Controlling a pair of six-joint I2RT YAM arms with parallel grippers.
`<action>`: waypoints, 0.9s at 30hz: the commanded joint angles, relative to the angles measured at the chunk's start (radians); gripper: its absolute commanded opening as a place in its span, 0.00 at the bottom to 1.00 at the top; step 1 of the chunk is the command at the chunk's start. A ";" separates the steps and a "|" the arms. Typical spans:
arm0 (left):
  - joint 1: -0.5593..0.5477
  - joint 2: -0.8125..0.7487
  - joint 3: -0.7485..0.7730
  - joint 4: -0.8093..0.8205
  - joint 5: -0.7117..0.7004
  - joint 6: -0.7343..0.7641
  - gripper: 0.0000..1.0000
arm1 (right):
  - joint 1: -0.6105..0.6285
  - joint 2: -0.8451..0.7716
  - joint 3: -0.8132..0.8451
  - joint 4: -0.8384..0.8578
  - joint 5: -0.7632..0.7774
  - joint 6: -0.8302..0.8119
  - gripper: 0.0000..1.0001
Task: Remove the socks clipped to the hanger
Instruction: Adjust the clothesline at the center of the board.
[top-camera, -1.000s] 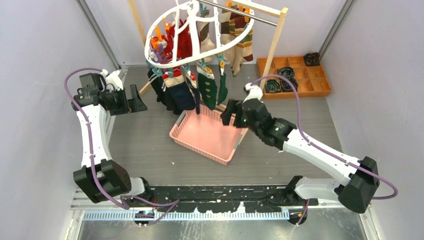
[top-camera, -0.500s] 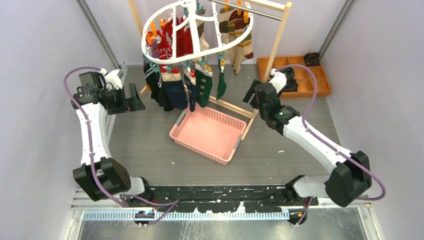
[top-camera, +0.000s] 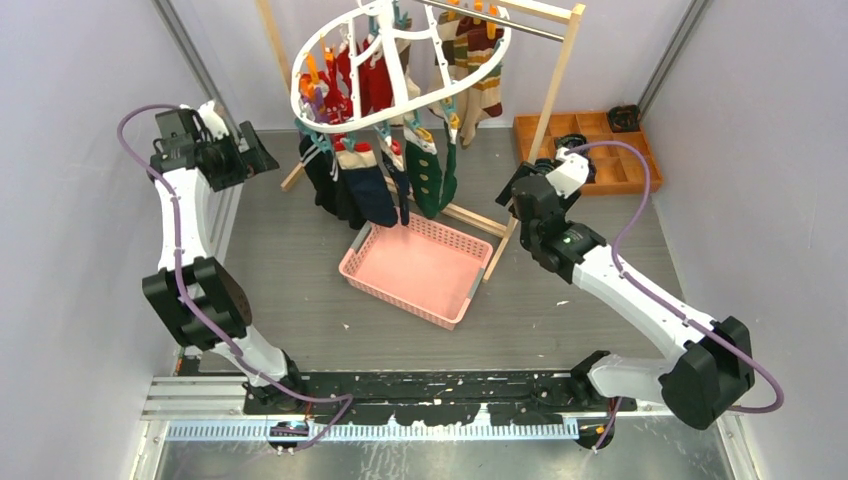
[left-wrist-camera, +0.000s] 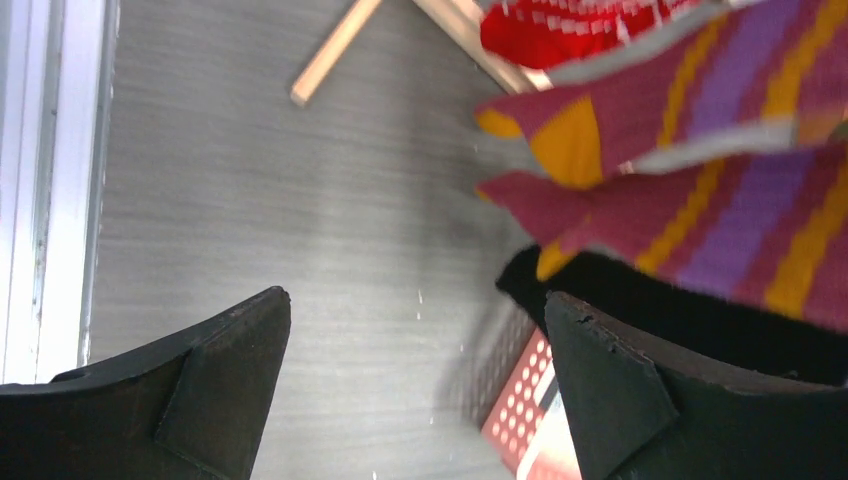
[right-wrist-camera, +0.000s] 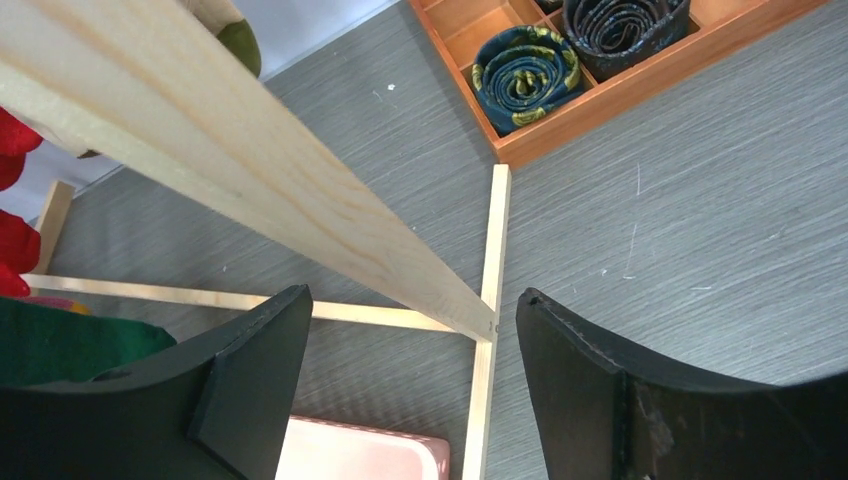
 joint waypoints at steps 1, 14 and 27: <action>-0.015 0.069 0.101 0.205 -0.044 -0.157 1.00 | 0.004 0.050 0.041 0.080 0.093 -0.020 0.81; -0.131 0.408 0.477 0.317 -0.124 -0.256 1.00 | -0.180 -0.053 -0.071 0.109 -0.026 -0.079 0.39; -0.191 0.479 0.500 0.523 0.218 -0.294 1.00 | -0.255 -0.061 -0.068 0.049 -0.257 -0.035 0.46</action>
